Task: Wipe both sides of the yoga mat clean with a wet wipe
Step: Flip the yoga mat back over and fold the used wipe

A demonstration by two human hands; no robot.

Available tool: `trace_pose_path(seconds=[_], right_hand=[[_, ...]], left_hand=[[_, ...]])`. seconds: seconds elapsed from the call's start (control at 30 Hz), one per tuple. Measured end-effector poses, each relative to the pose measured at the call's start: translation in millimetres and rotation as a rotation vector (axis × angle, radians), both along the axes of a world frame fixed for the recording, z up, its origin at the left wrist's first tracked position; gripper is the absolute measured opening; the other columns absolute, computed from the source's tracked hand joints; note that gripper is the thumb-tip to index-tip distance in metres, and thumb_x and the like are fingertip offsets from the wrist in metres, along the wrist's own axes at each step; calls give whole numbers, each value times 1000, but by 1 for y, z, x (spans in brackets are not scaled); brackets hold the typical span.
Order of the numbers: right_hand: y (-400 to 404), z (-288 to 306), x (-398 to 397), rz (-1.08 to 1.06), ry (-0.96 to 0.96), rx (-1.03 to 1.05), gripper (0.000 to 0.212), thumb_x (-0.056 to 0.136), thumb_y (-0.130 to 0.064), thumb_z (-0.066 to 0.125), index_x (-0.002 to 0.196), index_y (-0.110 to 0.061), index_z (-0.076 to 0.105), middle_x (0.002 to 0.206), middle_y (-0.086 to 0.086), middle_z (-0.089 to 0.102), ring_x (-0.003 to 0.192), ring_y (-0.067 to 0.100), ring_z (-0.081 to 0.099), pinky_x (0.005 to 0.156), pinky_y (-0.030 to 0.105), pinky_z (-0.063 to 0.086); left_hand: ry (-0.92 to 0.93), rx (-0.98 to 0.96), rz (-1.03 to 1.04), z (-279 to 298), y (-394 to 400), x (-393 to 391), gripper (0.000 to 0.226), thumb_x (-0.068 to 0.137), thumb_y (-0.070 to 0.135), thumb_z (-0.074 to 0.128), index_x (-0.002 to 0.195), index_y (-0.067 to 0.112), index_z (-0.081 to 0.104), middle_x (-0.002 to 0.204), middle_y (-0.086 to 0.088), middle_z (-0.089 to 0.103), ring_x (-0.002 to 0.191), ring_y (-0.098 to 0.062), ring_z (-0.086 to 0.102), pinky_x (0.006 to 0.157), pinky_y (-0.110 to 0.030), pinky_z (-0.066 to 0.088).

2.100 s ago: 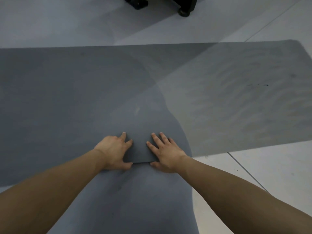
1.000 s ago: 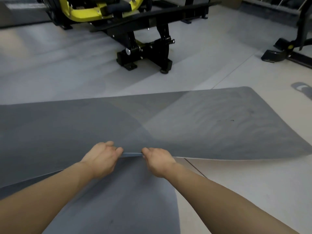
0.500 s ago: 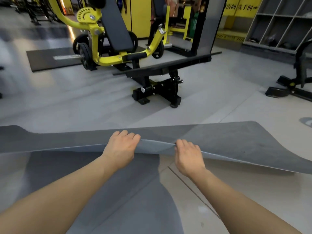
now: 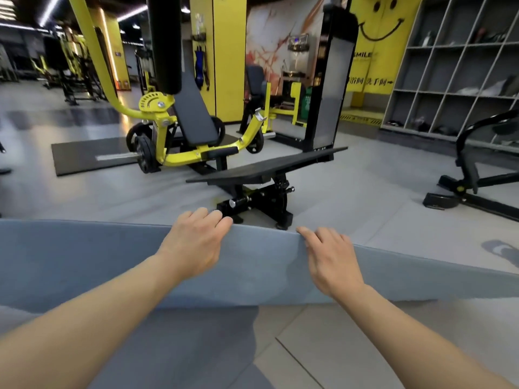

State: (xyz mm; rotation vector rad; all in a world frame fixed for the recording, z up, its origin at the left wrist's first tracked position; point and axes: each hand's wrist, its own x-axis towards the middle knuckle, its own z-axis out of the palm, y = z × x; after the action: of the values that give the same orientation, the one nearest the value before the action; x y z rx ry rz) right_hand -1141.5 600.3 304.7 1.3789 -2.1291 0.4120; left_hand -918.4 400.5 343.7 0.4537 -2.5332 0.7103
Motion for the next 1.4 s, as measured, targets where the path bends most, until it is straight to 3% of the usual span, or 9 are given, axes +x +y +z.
trace_pose_path(seconds=[0.17,0.3,0.43,0.63,0.83,0.97,1.13,1.4], right_hand=[[6,45,-6,102,104,-50,47,84,-15,49,129,-26,55,81,-3,45,72,25,45,65,35,32],[12,71,-10,147,138,-101,44,85,-16,47,127,-24,59,80,-2,46,68,25,43,64,37,34],[20,93,-18,160,159,-155,40,85,-20,44,118,-22,66,75,-3,45,66,24,44,62,36,32],[23,104,-27,146,125,-143,38,86,-22,40,115,-22,65,75,-3,45,67,23,43,64,36,35],[5,60,-35,40,146,-44,34,96,-44,37,104,-22,62,76,-2,44,69,24,42,67,38,36],[3,33,-52,-38,169,-3,43,94,-54,38,102,-21,62,79,0,45,72,24,42,69,38,35],[0,8,-64,-44,203,-21,43,94,-55,42,94,-16,61,81,1,45,73,25,42,68,37,34],[-32,-33,-82,-23,210,-25,37,95,-48,45,93,-13,57,84,4,47,74,27,42,69,37,32]], left_hand=[[4,-27,-118,35,-6,4,3,82,16,55,80,13,54,67,-2,44,50,-26,37,41,-32,30],[45,8,-204,57,-4,1,21,92,26,37,80,16,52,65,0,47,47,-26,42,40,-31,35],[26,20,-274,79,-3,-6,22,94,32,34,78,20,44,60,6,44,48,-23,46,46,-28,30],[-53,81,-297,101,-7,-18,33,94,44,16,81,27,41,65,7,46,60,-17,48,57,-34,38],[16,12,-222,33,-24,-44,31,96,37,31,72,20,41,60,5,44,52,-23,44,48,-34,37],[106,-39,-268,10,-21,-62,29,97,29,42,70,19,40,64,0,42,59,-23,36,54,-36,32],[82,-138,-239,-9,-27,-78,29,98,30,47,73,15,47,74,-3,44,71,-25,37,62,-38,27],[93,9,-54,-62,-49,-106,35,98,31,38,69,14,47,72,-5,44,60,-25,35,52,-37,28]])
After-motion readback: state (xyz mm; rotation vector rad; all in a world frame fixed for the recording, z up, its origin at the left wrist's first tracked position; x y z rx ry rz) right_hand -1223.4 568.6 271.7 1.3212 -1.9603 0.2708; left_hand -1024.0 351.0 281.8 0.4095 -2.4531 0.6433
